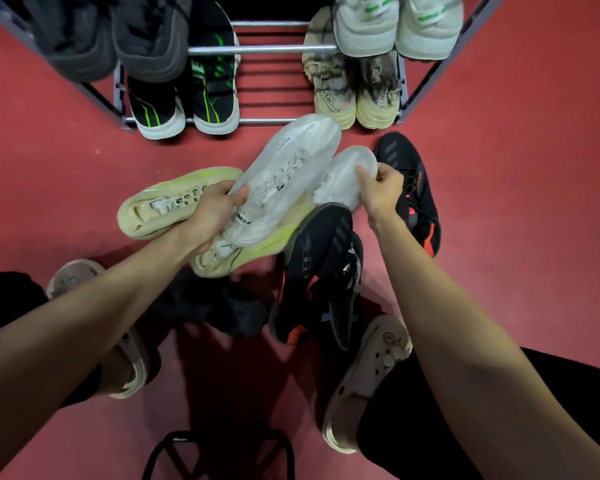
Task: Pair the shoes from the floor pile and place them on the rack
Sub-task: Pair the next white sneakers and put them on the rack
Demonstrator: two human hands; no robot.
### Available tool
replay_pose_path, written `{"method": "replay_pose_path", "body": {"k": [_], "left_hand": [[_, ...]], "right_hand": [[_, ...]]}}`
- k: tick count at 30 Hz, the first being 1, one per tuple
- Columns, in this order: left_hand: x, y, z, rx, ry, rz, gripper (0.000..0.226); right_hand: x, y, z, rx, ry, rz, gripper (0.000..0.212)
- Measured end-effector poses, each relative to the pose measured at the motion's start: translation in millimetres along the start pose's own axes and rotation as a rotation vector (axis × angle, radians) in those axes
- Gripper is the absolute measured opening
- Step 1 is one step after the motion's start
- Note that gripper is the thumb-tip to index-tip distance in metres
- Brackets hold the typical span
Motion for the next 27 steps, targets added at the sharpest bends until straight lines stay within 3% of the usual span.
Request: {"method": "replay_pose_path", "body": {"k": [3, 5, 11, 17, 23, 27], "left_hand": [[-10.6, 5.5, 9.9, 0.025, 0.024, 0.031, 0.019], [-18.5, 11.8, 17.2, 0.049, 0.041, 0.036, 0.019], [-37.1, 36.3, 46.6, 0.099, 0.09, 0.027, 0.017], [-47.4, 57.8, 66.1, 0.134, 0.102, 0.016, 0.024], [-62.8, 63.0, 75.8, 0.152, 0.144, -0.017, 0.021], [-81.6, 48.6, 82.5, 0.113, 0.177, 0.017, 0.017]], "right_hand": [[-0.5, -20.6, 27.0, -0.236, 0.184, 0.124, 0.044], [-2.1, -29.2, 48.8, -0.309, 0.283, 0.16, 0.031], [-32.4, -53.5, 105.5, -0.377, 0.412, -0.029, 0.026], [-70.9, -97.6, 152.2, -0.61, 0.51, -0.001, 0.02], [-70.2, -115.1, 172.1, -0.667, 0.241, 0.199, 0.018], [-43.7, -113.7, 162.4, -0.524, -0.106, 0.214, 0.034]]}}
Point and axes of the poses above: each hand's wrist, its own z-axis away from the middle knuckle, its own x-axis out of the palm, y = z × x, the point moved 5 cm from there along -z, towards the middle knuckle, and after that the axes turned 14 degrees about x, right-handed, at the moved point
